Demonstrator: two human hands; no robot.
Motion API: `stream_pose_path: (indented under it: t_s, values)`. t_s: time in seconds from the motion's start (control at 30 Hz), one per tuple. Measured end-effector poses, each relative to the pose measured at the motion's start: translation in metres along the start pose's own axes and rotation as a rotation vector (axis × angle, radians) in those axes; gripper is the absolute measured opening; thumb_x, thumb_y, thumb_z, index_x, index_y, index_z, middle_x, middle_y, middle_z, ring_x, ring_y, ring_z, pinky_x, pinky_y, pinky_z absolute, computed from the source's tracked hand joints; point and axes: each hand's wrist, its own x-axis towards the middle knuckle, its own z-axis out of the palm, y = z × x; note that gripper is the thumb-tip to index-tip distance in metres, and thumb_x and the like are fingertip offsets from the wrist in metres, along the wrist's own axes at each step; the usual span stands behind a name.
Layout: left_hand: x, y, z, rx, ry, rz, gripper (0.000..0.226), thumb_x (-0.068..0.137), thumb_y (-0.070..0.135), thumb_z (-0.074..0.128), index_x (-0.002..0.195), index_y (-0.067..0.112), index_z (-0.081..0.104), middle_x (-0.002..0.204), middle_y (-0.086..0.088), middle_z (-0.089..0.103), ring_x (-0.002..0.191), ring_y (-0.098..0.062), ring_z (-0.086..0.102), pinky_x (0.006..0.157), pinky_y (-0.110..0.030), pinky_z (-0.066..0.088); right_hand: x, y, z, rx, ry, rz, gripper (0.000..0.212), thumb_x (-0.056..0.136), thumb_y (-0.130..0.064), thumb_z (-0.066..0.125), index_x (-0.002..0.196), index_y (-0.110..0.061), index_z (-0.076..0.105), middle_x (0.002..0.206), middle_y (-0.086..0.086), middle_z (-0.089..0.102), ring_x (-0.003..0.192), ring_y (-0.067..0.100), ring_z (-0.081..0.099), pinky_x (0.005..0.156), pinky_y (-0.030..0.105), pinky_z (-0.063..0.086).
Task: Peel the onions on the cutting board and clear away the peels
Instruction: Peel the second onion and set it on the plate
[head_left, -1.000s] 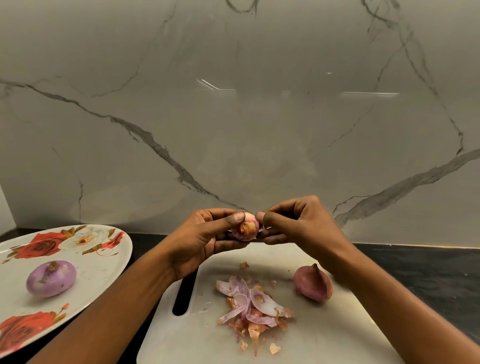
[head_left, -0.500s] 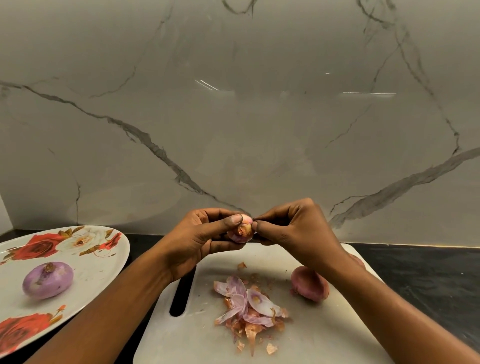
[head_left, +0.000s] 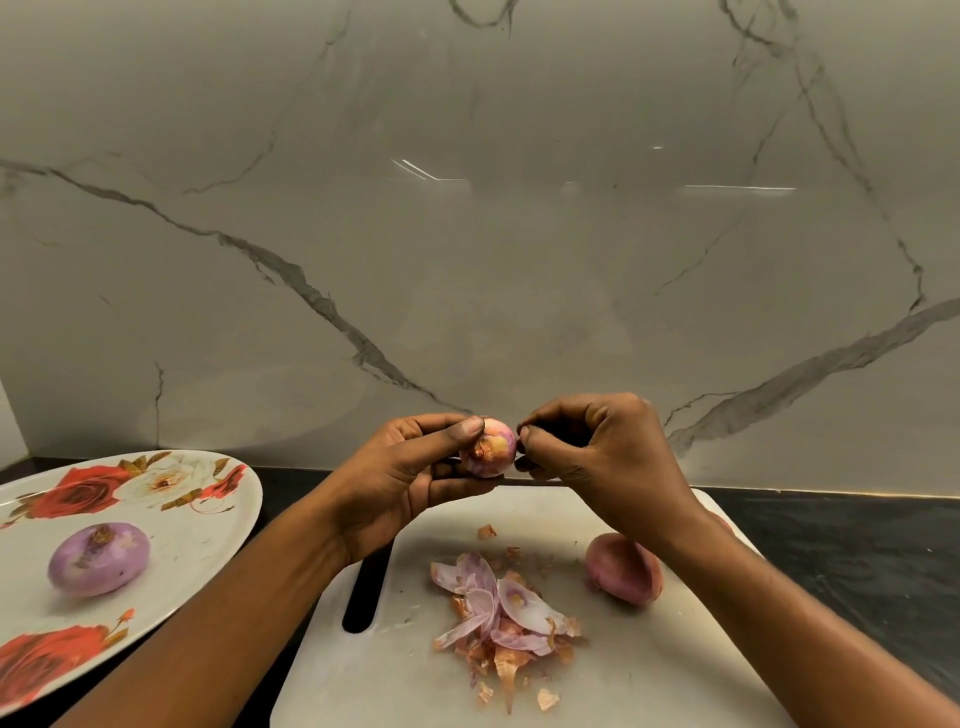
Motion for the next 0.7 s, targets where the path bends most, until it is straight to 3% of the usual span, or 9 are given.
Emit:
stream_pose_path:
  t_s: [0.13,0.27,0.43,0.57,0.7]
  values:
    - [0.0008,0.0009,0.0001,-0.009,0.046,-0.010,0.043,0.090,0.030,0.069,0.123,0.004,0.075,0.119,-0.022,0.074,0.099,-0.032,0.074,0.085,-0.037,0.066,0.0025,-0.0008,-0.0057,0.036,-0.016,0.077,0.006,0.094,-0.005,0.076,0.091,-0.008,0.081,0.079,0.006,0.080,0.071,0.015,0.080,0.067,0.027,0.065]
    - [0.0001,0.0002,0.0022,-0.005,0.039,-0.021,0.039,0.090,0.028,0.070,0.120,0.007,0.077,0.119,-0.022,0.075,0.100,-0.030,0.076,0.082,-0.034,0.066,0.0022,-0.0013,-0.0071,0.039,-0.057,0.079,0.012,0.089,-0.019,0.084,0.088,-0.008,0.080,0.078,0.007,0.080,0.075,0.019,0.080,0.070,0.036,0.067]
    - [-0.0030,-0.0006,0.0041,0.133,0.036,-0.015,0.039,0.081,0.030,0.075,0.111,0.004,0.078,0.108,-0.017,0.078,0.090,-0.025,0.076,0.072,-0.029,0.065,0.0002,-0.0013,-0.0041,0.094,-0.227,0.096,0.032,0.091,-0.019,0.083,0.122,-0.014,0.078,0.101,0.003,0.082,0.088,0.019,0.081,0.077,0.038,0.067]
    - [-0.0019,-0.0013,0.0025,0.133,0.054,-0.003,0.041,0.082,0.031,0.081,0.111,0.003,0.076,0.106,-0.017,0.077,0.086,-0.027,0.076,0.073,-0.030,0.065,0.0023,-0.0006,-0.0055,0.082,-0.222,0.110,0.024,0.092,-0.015,0.081,0.115,-0.013,0.081,0.092,0.003,0.083,0.084,0.021,0.081,0.078,0.038,0.067]
    - [-0.0011,-0.0006,-0.0018,0.060,-0.019,-0.011,0.036,0.081,0.016,0.079,0.114,0.004,0.079,0.116,-0.024,0.075,0.092,-0.030,0.076,0.080,-0.031,0.066,0.0039,-0.0002,-0.0092,0.117,-0.180,0.132,0.019,0.091,-0.010,0.079,0.110,-0.010,0.082,0.086,0.005,0.083,0.078,0.021,0.081,0.073,0.033,0.067]
